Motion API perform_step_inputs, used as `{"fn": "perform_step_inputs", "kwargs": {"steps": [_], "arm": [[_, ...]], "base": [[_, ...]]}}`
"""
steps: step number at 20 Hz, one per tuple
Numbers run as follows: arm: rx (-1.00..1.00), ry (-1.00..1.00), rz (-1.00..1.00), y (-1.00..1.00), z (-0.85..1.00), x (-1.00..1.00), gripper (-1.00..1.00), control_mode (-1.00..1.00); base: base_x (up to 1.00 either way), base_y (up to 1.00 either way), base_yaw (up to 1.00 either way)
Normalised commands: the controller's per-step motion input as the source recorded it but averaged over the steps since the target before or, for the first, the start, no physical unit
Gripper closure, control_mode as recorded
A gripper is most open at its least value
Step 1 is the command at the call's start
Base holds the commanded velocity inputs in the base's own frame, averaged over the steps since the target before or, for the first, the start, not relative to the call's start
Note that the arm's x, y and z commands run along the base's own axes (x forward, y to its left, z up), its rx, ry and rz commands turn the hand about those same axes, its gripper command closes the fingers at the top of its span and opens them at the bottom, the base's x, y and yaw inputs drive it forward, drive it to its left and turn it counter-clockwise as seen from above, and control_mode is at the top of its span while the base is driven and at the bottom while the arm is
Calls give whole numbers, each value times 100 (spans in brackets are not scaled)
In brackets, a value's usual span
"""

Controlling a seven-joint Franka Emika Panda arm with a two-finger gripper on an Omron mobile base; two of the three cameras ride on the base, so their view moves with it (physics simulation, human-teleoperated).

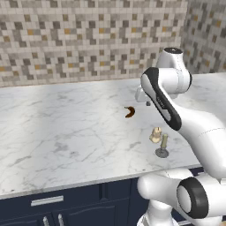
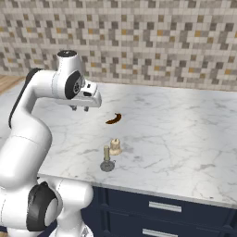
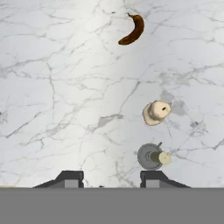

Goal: Pick the candle and candle from the dining table and place them in the open cabinet. Close the cabinet after placing the objects.

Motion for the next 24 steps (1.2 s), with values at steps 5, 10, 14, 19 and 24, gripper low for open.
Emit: {"fn": "perform_step_inputs", "kwargs": {"steps": [5, 10, 14, 19, 24], "arm": [[0, 6, 0, 4, -3, -2, -100, -100], [-1, 1, -5, 0, -4, -24, -100, -100], [-6, 0, -8, 5, -13, -27, -100, -100], [-10, 0, -8, 12, -17, -22, -100, -100], [-9, 0, -11, 5, -24, -20, -100, -100]], "base": [[0, 0, 0], [0, 0, 0], [0, 0, 0], [0, 0, 0], [0, 0, 0]]}}
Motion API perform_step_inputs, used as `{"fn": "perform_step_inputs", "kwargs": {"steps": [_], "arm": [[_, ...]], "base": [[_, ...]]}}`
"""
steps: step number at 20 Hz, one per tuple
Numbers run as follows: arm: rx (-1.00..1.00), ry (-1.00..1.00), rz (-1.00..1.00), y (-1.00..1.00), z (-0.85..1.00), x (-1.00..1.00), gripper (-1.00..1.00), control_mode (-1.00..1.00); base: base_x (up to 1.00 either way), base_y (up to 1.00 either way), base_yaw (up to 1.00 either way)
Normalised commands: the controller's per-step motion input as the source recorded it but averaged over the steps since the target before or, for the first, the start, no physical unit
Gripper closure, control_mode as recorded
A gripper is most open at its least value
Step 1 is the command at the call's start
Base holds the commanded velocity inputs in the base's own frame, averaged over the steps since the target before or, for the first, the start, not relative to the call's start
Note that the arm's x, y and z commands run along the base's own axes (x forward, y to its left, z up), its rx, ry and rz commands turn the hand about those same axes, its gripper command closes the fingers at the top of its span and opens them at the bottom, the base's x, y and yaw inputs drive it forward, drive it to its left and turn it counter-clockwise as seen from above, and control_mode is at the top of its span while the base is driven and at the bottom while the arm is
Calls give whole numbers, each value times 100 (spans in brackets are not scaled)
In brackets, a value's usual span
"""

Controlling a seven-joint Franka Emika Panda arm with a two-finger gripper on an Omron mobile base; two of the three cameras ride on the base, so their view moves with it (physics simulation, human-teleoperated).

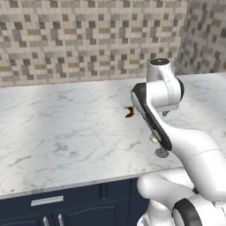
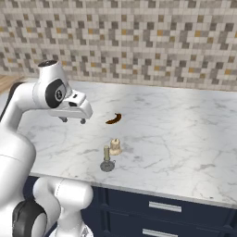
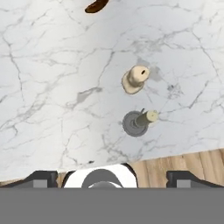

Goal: Pick the candle and candle from the dining table and place them in the open cabinet. Close the cabinet after placing the objects.

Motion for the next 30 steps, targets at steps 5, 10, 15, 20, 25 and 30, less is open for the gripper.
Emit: {"fn": "perform_step_inputs", "kwargs": {"steps": [5, 10, 15, 20, 25, 30], "arm": [[-10, -1, -10, 11, -24, -8, -100, -100], [-7, 0, -14, 5, -33, 0, -100, -100], [-2, -4, -28, 0, -36, 0, -100, -100], [-4, -4, -30, 0, -38, 0, -100, -100], [-7, 1, -18, 0, -25, 0, -100, -100], [-11, -4, -18, 0, -28, 1, -100, -100]], "base": [[0, 0, 0], [0, 0, 0], [0, 0, 0], [0, 0, 0], [0, 0, 0], [0, 0, 0]]}}
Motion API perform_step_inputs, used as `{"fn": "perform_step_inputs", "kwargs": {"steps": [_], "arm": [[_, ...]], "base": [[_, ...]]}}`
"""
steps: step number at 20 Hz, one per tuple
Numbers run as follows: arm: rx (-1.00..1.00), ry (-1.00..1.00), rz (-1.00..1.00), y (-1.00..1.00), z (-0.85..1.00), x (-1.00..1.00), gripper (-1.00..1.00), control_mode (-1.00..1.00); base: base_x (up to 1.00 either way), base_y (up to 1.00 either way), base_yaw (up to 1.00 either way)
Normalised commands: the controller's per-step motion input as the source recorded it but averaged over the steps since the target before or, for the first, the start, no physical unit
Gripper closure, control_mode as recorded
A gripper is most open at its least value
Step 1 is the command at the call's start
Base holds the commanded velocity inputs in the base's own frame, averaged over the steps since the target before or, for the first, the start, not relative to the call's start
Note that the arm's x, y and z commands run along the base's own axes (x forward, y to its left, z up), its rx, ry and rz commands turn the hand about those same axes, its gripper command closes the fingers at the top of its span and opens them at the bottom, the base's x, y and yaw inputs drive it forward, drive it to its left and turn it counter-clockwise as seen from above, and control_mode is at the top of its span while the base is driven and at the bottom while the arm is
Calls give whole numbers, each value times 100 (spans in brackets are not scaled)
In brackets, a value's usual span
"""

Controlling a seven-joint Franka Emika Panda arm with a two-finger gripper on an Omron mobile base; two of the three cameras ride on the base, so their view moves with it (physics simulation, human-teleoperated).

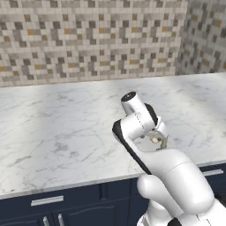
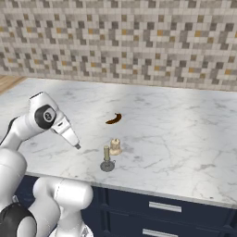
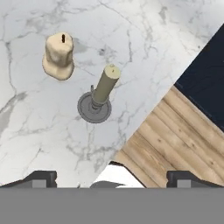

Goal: Pick the candle and candle from the dining table and place them in the open cabinet. Close the cabinet after placing the objects.

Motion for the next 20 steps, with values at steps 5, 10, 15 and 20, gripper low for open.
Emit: {"fn": "perform_step_inputs", "kwargs": {"steps": [5, 10, 15, 20], "arm": [[-11, -9, -12, 0, -27, 6, -100, -100], [-8, -17, -1, 0, -24, 4, -100, -100], [-4, -20, 0, 0, -23, 3, -100, -100], [0, -16, 0, -2, -15, 5, -100, -100]], "base": [[0, 0, 0], [0, 0, 0], [0, 0, 0], [0, 0, 0]]}}
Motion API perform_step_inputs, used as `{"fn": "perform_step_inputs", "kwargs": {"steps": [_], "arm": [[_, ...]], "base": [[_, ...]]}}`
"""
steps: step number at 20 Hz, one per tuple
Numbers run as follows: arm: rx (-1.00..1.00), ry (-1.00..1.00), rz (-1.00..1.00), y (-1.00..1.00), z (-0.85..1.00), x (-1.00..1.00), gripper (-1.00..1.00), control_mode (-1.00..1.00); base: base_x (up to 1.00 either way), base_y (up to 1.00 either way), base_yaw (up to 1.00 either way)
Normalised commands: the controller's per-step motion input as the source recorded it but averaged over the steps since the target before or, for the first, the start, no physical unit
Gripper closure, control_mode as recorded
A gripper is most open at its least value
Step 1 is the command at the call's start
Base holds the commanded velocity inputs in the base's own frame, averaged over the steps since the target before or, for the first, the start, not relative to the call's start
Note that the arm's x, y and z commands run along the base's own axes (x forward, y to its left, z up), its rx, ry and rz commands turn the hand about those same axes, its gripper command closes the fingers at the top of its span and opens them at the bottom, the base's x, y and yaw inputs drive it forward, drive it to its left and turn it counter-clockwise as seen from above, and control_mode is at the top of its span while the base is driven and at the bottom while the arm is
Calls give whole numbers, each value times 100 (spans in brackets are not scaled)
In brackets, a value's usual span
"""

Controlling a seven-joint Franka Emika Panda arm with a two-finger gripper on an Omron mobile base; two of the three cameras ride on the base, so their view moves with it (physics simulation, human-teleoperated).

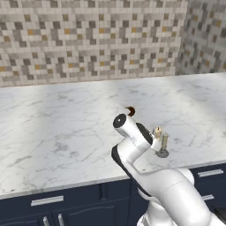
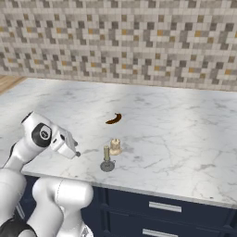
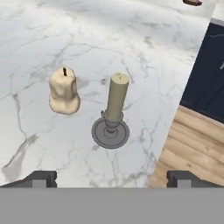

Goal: Pick the candle and candle from the dining table and place them in the open cabinet. Close the cabinet after placing the objects.

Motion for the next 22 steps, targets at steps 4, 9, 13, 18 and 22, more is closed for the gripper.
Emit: {"fn": "perform_step_inputs", "kwargs": {"steps": [4, 9, 13, 18, 22], "arm": [[0, -14, 0, 0, -24, 7, -100, -100], [-6, -6, -4, -2, -34, 33, -100, -100], [-11, -4, -14, -6, -44, 38, -100, -100], [-9, 0, -14, -6, -42, 31, -100, -100], [-7, -2, -13, -13, -34, 21, -100, -100]], "base": [[0, 0, 0], [0, 0, 0], [0, 0, 0], [0, 0, 0], [0, 0, 0]]}}
